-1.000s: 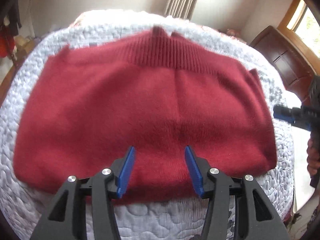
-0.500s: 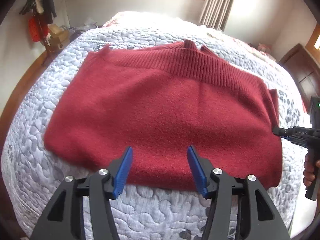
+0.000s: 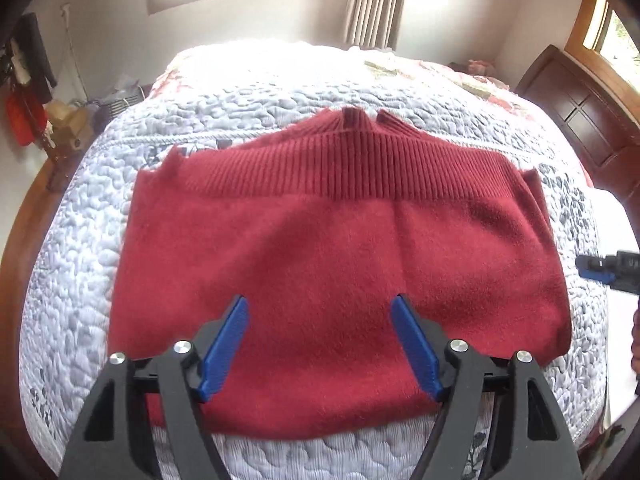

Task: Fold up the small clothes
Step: 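Grasp the sweater side edge with the right tool, then fold the held side edge across the sweater with the right tool, release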

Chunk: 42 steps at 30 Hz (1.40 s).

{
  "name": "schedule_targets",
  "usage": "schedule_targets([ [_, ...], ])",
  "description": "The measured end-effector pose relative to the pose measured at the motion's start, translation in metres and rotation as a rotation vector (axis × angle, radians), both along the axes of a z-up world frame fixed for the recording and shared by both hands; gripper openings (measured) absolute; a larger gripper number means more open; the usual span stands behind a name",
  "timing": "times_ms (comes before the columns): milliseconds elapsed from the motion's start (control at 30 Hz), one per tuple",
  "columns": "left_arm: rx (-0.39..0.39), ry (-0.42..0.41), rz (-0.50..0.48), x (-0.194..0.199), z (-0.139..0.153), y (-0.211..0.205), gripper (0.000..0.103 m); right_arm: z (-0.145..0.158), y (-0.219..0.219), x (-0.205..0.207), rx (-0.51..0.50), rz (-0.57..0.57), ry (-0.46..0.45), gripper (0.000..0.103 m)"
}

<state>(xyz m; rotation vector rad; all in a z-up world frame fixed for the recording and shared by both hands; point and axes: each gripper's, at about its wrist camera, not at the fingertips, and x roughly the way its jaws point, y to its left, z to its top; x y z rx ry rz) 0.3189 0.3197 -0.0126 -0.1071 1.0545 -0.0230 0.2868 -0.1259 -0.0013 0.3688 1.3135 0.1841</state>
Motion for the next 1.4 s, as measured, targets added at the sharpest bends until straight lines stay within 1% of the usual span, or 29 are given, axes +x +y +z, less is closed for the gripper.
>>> schedule_targets([
  [33, -0.011, 0.006, -0.003, 0.004, -0.001, 0.003, 0.08, -0.002, 0.005, -0.002, 0.004, -0.006, 0.009, 0.05],
  [67, -0.03, 0.016, -0.009, 0.009, -0.004, 0.007, 0.08, -0.003, 0.008, -0.004, 0.007, -0.012, 0.015, 0.05],
  [167, -0.05, 0.035, 0.003, 0.019, -0.013, 0.017, 0.08, -0.008, 0.021, -0.002, 0.006, -0.004, 0.024, 0.06],
  [267, -0.071, 0.068, 0.042, 0.026, -0.028, 0.028, 0.08, -0.023, 0.023, 0.009, -0.018, -0.005, 0.047, 0.06],
  [333, -0.074, 0.096, 0.064, 0.028, -0.038, 0.034, 0.08, -0.036, 0.02, 0.017, 0.002, -0.008, 0.064, 0.059],
  [433, -0.077, 0.117, 0.089, 0.027, -0.048, 0.041, 0.08, -0.05, 0.015, 0.027, 0.023, 0.002, 0.084, 0.059],
  [467, -0.068, 0.129, 0.094, 0.028, -0.052, 0.042, 0.08, -0.055, 0.015, 0.029, 0.032, 0.011, 0.094, 0.056],
  [500, -0.058, 0.139, 0.095, 0.03, -0.056, 0.042, 0.08, -0.056, 0.017, 0.031, 0.037, 0.024, 0.092, 0.049],
  [567, -0.049, 0.14, 0.1, 0.032, -0.058, 0.042, 0.08, -0.057, 0.023, 0.035, 0.074, 0.068, 0.092, 0.029],
  [600, -0.051, 0.136, 0.103, 0.033, -0.059, 0.043, 0.08, -0.055, 0.026, 0.037, 0.058, 0.083, 0.094, 0.026],
  [667, -0.056, 0.143, 0.109, 0.034, -0.059, 0.043, 0.08, -0.042, 0.033, 0.036, 0.041, 0.131, 0.059, 0.023],
  [700, -0.065, 0.145, 0.112, 0.035, -0.058, 0.044, 0.081, -0.034, 0.035, 0.034, 0.051, 0.137, 0.035, 0.023],
  [767, -0.088, 0.129, 0.116, 0.036, -0.056, 0.047, 0.086, -0.018, 0.033, 0.026, 0.08, 0.131, -0.013, 0.022],
  [800, -0.093, 0.122, 0.116, 0.037, -0.058, 0.048, 0.087, -0.017, 0.033, 0.024, 0.065, 0.124, -0.015, 0.022],
  [867, -0.095, 0.145, 0.108, 0.04, -0.066, 0.05, 0.088, -0.028, 0.031, 0.023, 0.037, 0.116, 0.01, 0.022],
  [900, -0.082, 0.146, 0.101, 0.042, -0.069, 0.049, 0.088, -0.041, 0.031, 0.024, 0.031, 0.103, 0.042, 0.022],
  [967, -0.059, 0.136, 0.075, 0.043, -0.071, 0.044, 0.096, -0.056, 0.029, 0.029, 0.059, 0.068, 0.068, 0.022],
  [1000, -0.051, 0.14, 0.055, 0.044, -0.072, 0.041, 0.099, -0.059, 0.027, 0.031, 0.066, 0.058, 0.074, 0.022],
  [1067, -0.015, 0.141, 0.022, 0.044, -0.074, 0.035, 0.099, -0.061, 0.029, 0.031, 0.063, 0.046, 0.081, 0.022],
  [1133, 0.008, 0.145, -0.001, 0.044, -0.076, 0.032, 0.099, -0.057, 0.033, 0.032, 0.041, 0.046, 0.086, 0.022],
  [1200, 0.007, 0.146, -0.017, 0.045, -0.074, 0.032, 0.099, -0.047, 0.043, 0.034, 0.014, 0.042, 0.083, 0.022],
  [1300, -0.018, 0.139, -0.031, 0.044, -0.068, 0.038, 0.099, -0.026, 0.062, 0.034, -0.056, 0.058, 0.076, 0.022],
  [1400, -0.041, 0.13, -0.029, 0.043, -0.059, 0.046, 0.099, -0.005, 0.08, 0.037, -0.072, 0.071, 0.062, 0.022],
])
